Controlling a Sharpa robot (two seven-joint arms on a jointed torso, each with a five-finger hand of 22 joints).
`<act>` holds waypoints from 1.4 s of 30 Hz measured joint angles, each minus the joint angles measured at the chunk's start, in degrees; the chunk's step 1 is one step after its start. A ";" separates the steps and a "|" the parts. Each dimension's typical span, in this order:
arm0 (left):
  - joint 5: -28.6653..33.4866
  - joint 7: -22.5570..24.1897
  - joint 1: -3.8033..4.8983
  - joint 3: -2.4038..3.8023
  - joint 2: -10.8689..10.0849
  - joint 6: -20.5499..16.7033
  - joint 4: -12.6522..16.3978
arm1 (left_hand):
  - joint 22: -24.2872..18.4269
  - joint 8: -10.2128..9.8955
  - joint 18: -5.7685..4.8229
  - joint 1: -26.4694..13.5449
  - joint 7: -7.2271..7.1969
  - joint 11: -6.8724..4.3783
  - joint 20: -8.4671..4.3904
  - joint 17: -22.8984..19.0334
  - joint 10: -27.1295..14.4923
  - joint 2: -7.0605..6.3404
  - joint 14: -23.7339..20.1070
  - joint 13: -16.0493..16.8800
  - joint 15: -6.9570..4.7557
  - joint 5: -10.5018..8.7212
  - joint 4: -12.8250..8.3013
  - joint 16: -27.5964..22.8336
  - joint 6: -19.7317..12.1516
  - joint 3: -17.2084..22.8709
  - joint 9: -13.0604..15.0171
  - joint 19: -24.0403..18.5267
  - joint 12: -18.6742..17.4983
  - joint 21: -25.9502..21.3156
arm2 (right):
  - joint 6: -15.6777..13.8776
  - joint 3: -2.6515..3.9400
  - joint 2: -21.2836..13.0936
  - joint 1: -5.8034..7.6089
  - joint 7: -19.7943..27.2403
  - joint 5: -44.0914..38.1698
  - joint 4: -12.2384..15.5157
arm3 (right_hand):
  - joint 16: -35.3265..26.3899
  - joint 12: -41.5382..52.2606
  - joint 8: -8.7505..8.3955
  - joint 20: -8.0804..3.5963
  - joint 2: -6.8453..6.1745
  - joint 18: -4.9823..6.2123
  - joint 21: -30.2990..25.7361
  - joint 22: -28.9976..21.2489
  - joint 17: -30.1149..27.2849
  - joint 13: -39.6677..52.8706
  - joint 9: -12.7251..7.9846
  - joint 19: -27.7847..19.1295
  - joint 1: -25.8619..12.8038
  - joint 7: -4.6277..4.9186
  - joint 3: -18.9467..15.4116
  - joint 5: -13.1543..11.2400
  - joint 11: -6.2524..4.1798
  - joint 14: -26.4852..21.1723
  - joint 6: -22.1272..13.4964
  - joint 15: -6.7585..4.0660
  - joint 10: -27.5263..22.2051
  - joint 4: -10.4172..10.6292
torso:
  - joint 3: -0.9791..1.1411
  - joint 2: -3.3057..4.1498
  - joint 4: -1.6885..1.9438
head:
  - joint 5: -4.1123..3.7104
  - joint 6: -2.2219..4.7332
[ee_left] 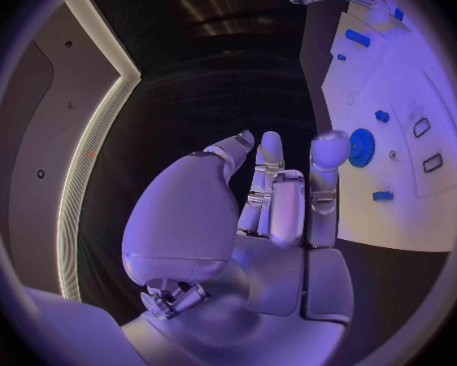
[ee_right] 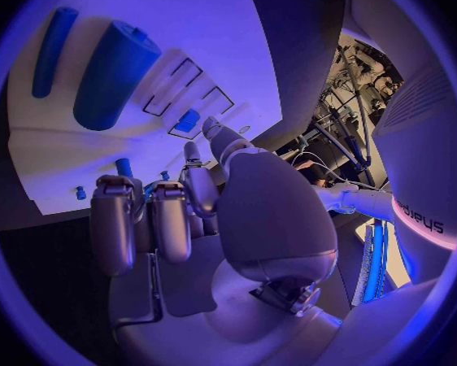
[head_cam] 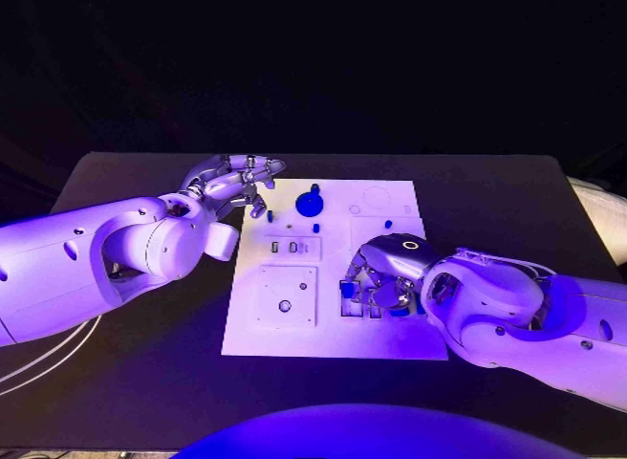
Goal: Assemble the parts on the task board
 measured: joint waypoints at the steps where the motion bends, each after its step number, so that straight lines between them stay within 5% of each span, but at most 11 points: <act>1: 0.01 -0.01 0.00 0.00 0.00 0.00 -0.02 | -0.04 0.00 0.00 0.00 0.00 -0.08 0.00 0.00 -0.08 0.00 0.00 -0.08 0.00 0.00 0.00 0.00 0.00 0.00 -0.07 0.00 0.00 -0.14 | 0.08 0.00 0.02 -0.06 -0.04 0.00 0.00 | 0.00 0.00 0.00 0.00 0.00 0.00 0.00 0.00 0.00 0.00 0.00 0.00 0.00 0.00 0.00 0.00 0.00 0.00 0.00 0.00 0.00 0.00 | 0.00 0.01 0.00 | 0.00 0.00; 42: 0.07 -1.17 -0.10 -0.02 0.01 -0.01 -0.41 | -0.18 0.00 -0.01 0.29 0.00 -0.08 0.00 0.03 -0.07 -0.17 0.00 -0.31 0.00 0.00 -0.16 0.00 -0.01 -0.15 -0.32 0.00 0.00 -0.18 | 3.44 -0.09 2.24 -1.10 -2.43 -4.54 -1.21 | 0.00 -0.01 -0.55 0.00 -0.68 0.00 0.00 0.02 -0.03 -0.09 -0.17 0.00 -1.13 0.34 0.34 -1.10 0.01 0.00 -0.59 0.00 -0.01 1.16 | -0.02 -0.01 0.13 | 0.07 -0.72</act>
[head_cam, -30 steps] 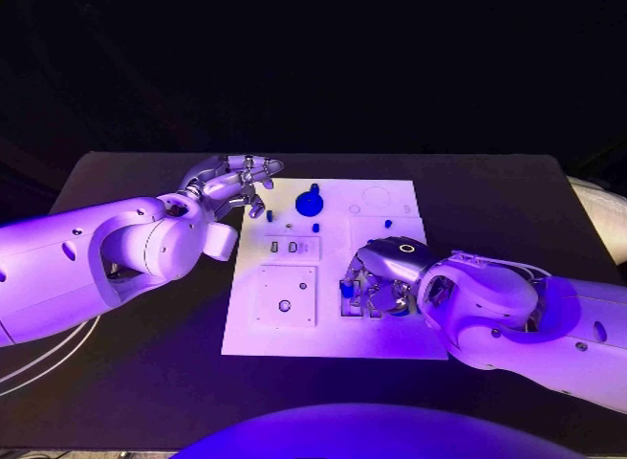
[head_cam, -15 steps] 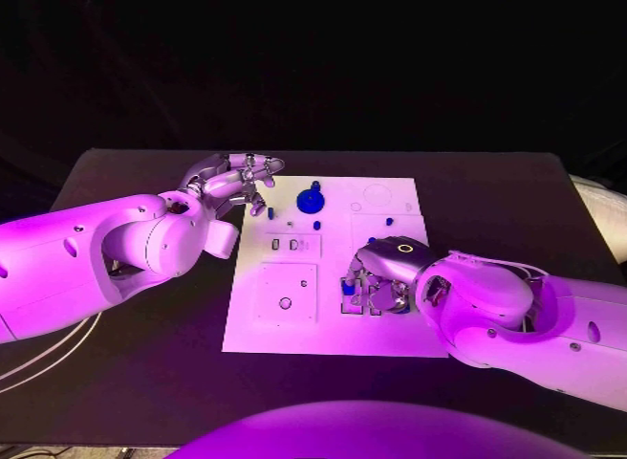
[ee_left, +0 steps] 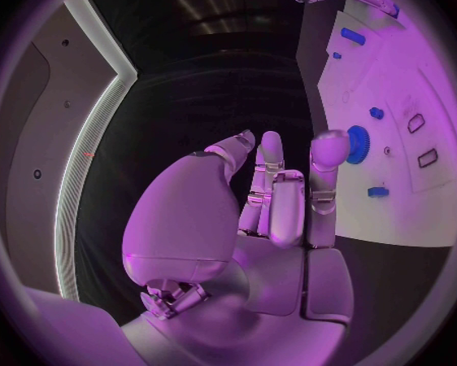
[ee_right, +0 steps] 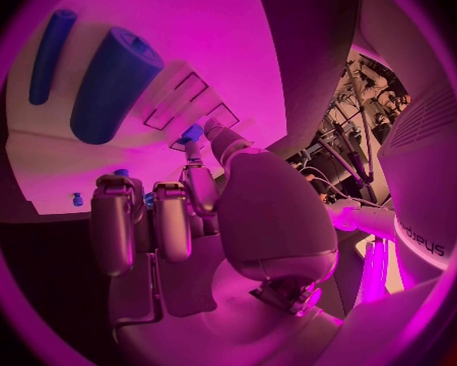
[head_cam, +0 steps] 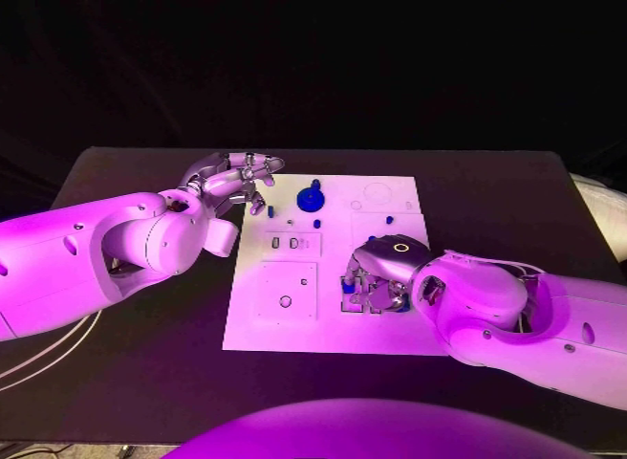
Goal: Assemble the parts on the task board
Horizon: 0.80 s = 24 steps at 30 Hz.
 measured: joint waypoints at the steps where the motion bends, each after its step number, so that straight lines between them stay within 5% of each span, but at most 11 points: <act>1: 0.00 -0.04 0.00 0.00 0.00 0.01 0.00 | 0.00 0.00 0.00 0.00 0.00 0.00 0.00 0.00 0.00 0.00 0.00 0.00 0.00 0.00 0.00 0.00 0.00 0.00 0.00 0.00 0.00 0.00 | 0.05 0.02 0.07 -0.03 0.00 -0.12 -0.03 | 0.00 0.00 0.00 0.00 0.00 0.00 0.00 0.00 0.00 0.00 -0.02 0.00 0.00 -0.10 0.05 0.00 0.00 0.00 -0.10 0.00 0.00 0.05 | 0.00 0.00 0.00 | 0.00 -0.02; 24: -0.02 -1.07 -0.02 0.00 0.00 0.20 -0.13 | -0.06 -0.23 0.00 0.23 0.00 0.00 0.00 -0.02 0.00 0.23 0.00 -0.12 0.00 0.00 -0.16 0.00 0.00 -0.16 -0.19 0.00 0.00 0.00 | 1.51 0.27 0.07 -0.30 0.31 -0.74 0.44 | 0.00 0.00 -0.03 0.00 0.00 0.00 0.00 -0.02 0.04 0.07 0.04 0.00 0.00 -0.25 0.52 0.00 0.00 0.00 0.03 0.00 -0.01 0.51 | -0.02 -0.04 -0.02 | -0.16 -0.31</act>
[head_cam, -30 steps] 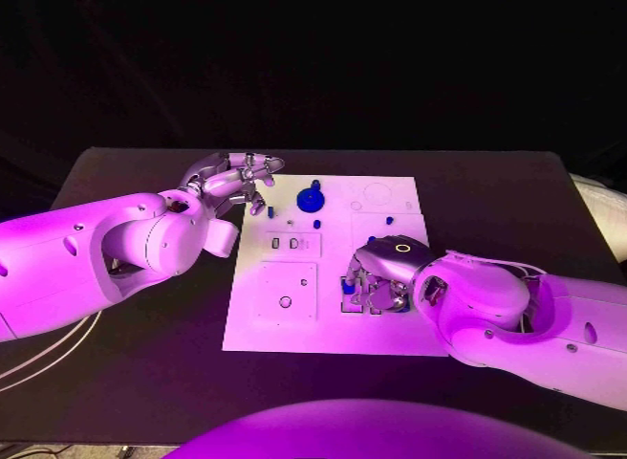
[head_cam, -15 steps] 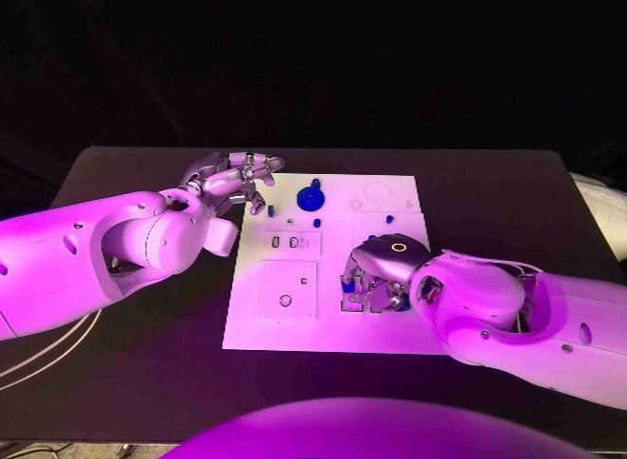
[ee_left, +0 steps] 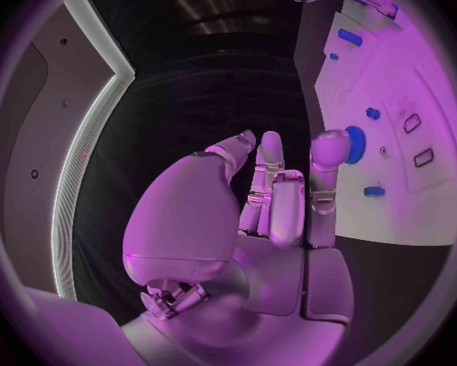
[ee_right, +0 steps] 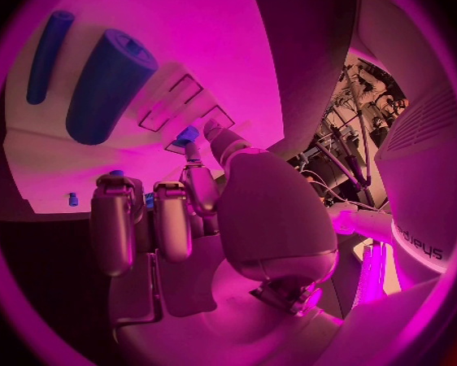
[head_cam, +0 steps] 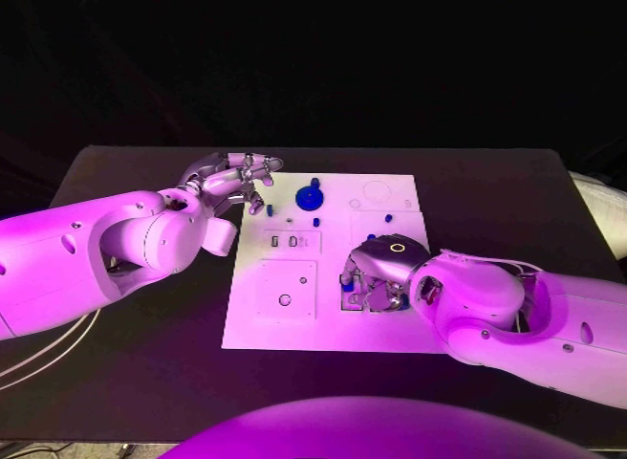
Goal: Assemble the parts on the task board
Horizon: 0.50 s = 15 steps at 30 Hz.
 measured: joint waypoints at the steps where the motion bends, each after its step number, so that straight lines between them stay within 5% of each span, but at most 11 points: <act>1: 0.00 -0.02 0.00 0.00 0.00 0.01 0.00 | 0.00 0.00 0.00 0.00 0.00 0.00 0.00 0.00 0.00 0.00 0.00 0.00 0.00 0.00 0.00 0.00 0.00 0.00 0.00 0.00 0.00 0.00 | 0.11 0.02 -0.02 0.01 0.02 0.01 0.02 | 0.00 0.00 0.14 0.00 0.00 0.00 0.00 0.00 0.00 0.00 0.00 0.00 0.00 -0.02 0.00 0.00 0.00 0.00 0.02 0.00 0.00 0.00 | 0.00 0.00 -0.01 | -0.03 -0.01; 15: -0.02 -0.30 -0.01 -0.01 0.00 0.08 -0.12 | 0.00 0.00 0.00 0.00 0.00 0.00 0.00 -0.01 0.00 0.00 -0.02 -0.10 0.02 0.00 0.00 0.00 0.00 0.00 -0.03 0.00 0.00 -0.12 | 0.95 0.13 -0.30 0.09 0.15 0.35 0.31 | 0.00 0.00 0.26 0.00 0.41 0.00 0.00 -0.01 -0.01 0.00 0.32 0.00 -0.41 -0.09 0.55 0.25 0.00 0.00 0.77 0.00 0.00 0.55 | 0.00 -0.02 0.03 | -0.22 -0.02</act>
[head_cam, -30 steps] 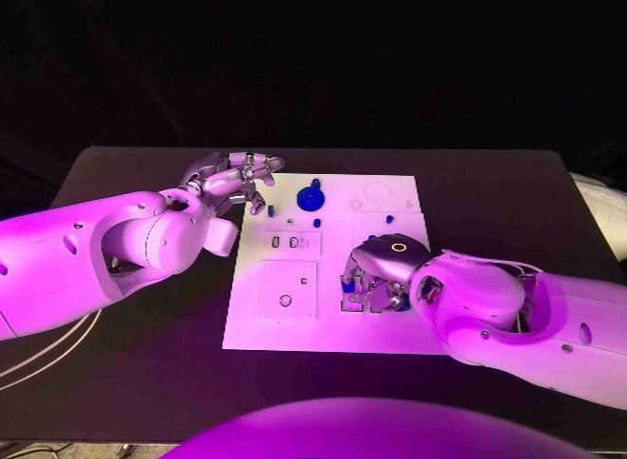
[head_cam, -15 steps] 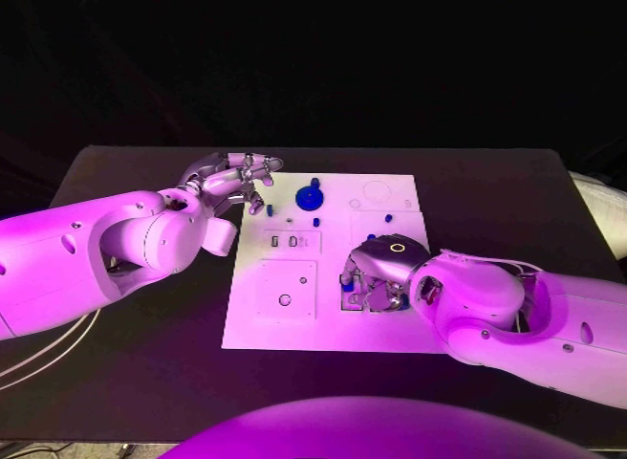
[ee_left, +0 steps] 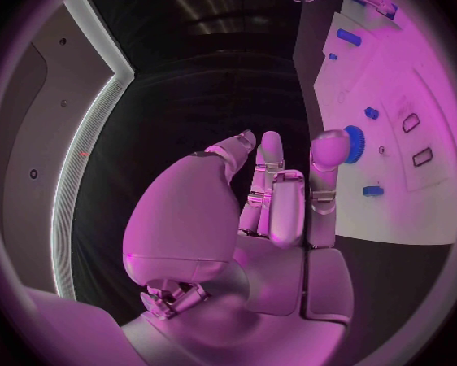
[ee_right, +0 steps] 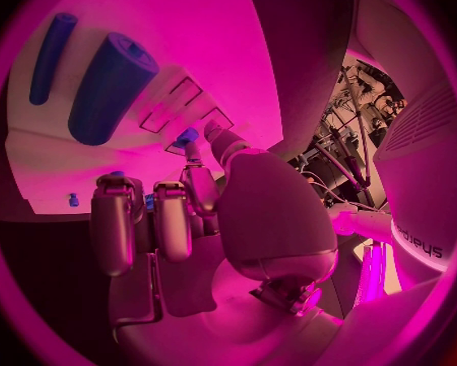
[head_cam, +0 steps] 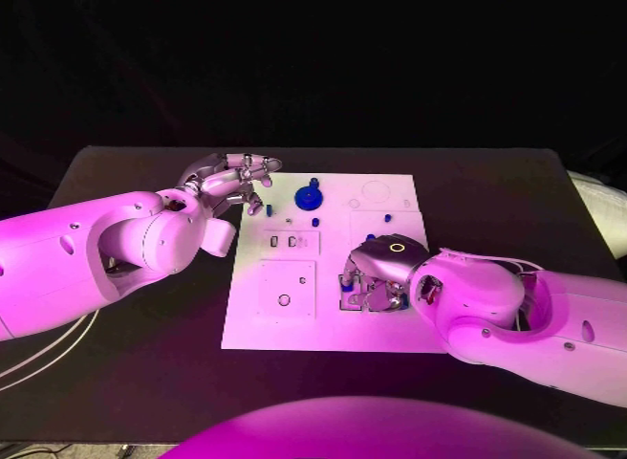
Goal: Assemble the parts on the task board
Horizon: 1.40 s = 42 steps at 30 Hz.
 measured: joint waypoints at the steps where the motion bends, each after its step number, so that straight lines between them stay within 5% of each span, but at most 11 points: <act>1: 0.00 -0.01 0.00 0.00 0.00 0.00 -0.03 | -0.07 0.00 0.00 0.00 0.00 0.00 0.00 0.00 0.00 0.00 -0.17 -0.04 0.17 0.00 0.00 0.00 0.00 0.00 -0.07 0.00 0.00 -0.18 | -0.10 -0.02 -0.06 -0.04 0.00 0.01 0.06 | 0.00 0.00 0.00 0.00 0.05 0.00 0.00 0.00 0.00 0.01 -0.03 0.00 -0.05 0.00 0.00 0.44 0.00 0.00 0.00 0.00 0.00 0.00 | -0.01 0.00 0.00 | 0.00 0.03; 10: 0.00 -0.09 -0.13 -0.01 0.05 0.04 -0.16 | -0.07 0.00 0.00 0.00 0.00 0.00 0.00 0.00 0.00 0.00 -0.19 -0.03 0.19 0.00 0.00 0.00 0.00 0.00 -0.06 0.00 0.00 -0.22 | -2.90 -0.54 -0.76 -0.90 -0.45 -0.55 0.55 | 0.23 0.00 -0.23 -0.21 0.05 0.00 0.00 -0.01 -0.01 0.07 -0.26 0.21 -0.05 0.20 0.16 1.10 0.00 0.00 -0.22 0.00 0.00 0.16 | 0.03 0.00 -0.03 | -0.08 0.24; 30: 0.00 -0.31 -0.30 -0.02 0.02 0.22 -0.39 | -0.06 0.00 -0.01 0.22 0.00 0.00 0.00 -0.01 0.00 0.22 -0.19 -0.11 0.19 0.00 0.00 0.00 0.00 0.00 -0.15 0.00 0.00 -0.21 | -6.07 -0.57 -1.57 -1.10 -2.27 -1.47 0.77 | 0.23 0.00 -0.45 -0.21 0.05 -0.23 0.28 0.03 -0.02 0.13 -0.40 0.21 -0.05 0.48 0.49 1.09 0.00 0.00 -0.51 0.00 0.00 0.49 | 0.03 0.12 0.04 | -0.13 0.14; 42: -0.02 -0.59 -0.31 -0.03 0.01 0.40 -0.44 | -0.06 0.00 0.00 0.22 0.00 0.00 0.00 0.04 0.00 0.22 -0.19 -0.16 0.19 0.00 0.00 0.00 0.00 0.00 -0.21 0.00 0.00 -0.21 | -5.07 -0.45 -0.66 -1.05 -3.09 -1.48 0.30 | 0.23 0.00 -0.22 -0.21 -0.41 -0.90 0.28 0.03 -0.02 -0.16 -0.36 0.21 -0.50 0.33 0.73 0.83 0.00 0.00 -0.77 0.00 0.00 1.22 | 0.00 0.12 0.07 | -0.21 -0.08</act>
